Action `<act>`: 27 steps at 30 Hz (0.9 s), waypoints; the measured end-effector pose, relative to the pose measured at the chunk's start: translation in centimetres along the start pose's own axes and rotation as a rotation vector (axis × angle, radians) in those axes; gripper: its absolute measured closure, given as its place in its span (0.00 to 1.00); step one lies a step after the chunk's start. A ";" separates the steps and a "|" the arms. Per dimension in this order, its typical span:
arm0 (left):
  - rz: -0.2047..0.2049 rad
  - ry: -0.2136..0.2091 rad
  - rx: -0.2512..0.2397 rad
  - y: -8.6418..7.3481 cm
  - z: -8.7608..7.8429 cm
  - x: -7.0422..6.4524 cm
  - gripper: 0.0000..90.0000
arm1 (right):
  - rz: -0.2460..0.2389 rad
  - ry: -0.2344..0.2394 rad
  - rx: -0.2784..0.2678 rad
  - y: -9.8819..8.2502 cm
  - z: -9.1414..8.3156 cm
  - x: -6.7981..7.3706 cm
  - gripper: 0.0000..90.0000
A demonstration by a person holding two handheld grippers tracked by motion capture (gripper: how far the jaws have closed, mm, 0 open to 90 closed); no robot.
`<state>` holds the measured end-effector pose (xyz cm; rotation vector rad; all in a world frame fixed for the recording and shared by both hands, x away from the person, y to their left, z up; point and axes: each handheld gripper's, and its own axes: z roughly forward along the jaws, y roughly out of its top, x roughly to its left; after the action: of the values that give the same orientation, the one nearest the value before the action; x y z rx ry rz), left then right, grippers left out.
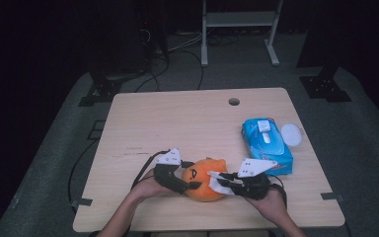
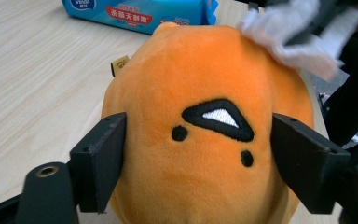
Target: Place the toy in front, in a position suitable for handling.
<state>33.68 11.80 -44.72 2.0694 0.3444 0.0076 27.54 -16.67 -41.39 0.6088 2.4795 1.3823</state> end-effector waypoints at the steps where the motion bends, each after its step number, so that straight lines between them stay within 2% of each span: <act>1: 0.005 -0.002 0.000 0.0 0.0 0.0 0.26 | 0.011 -0.012 -0.002 -0.1 -0.1 -0.3 0.87; 8: 0.031 -0.008 -0.002 -0.1 0.1 -0.3 0.26 | 0.095 -0.087 0.023 -1.0 -0.2 -2.6 0.86; 11: 0.027 -0.003 0.001 -0.1 0.2 -0.2 0.25 | 0.113 -0.074 0.020 -1.2 -0.2 -2.7 0.86; 15: 0.026 0.001 0.000 -0.2 0.2 -0.2 0.24 | 0.063 -0.022 -0.009 -0.6 -0.3 -1.2 0.86; 18: 0.049 0.003 0.001 -0.2 0.1 -0.5 0.25 | 0.031 -0.024 -0.003 -0.3 -0.1 -0.6 0.86; 20: 0.072 -0.002 -0.003 -0.2 0.2 -0.6 0.27 | 0.049 -0.021 -0.002 -0.4 -0.1 -1.0 0.86; 24: 0.121 -0.013 -0.001 0.0 0.4 -1.1 0.28 | 0.103 -0.051 0.007 -1.0 -0.2 -2.4 0.86; 27: 0.134 -0.013 -0.001 0.1 0.4 -1.3 0.28 | 0.138 -0.057 0.015 -1.4 -0.1 -3.3 0.86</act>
<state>32.51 11.07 -44.69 2.0872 0.1969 0.0748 30.04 -18.95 -42.53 0.8242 2.4461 1.3742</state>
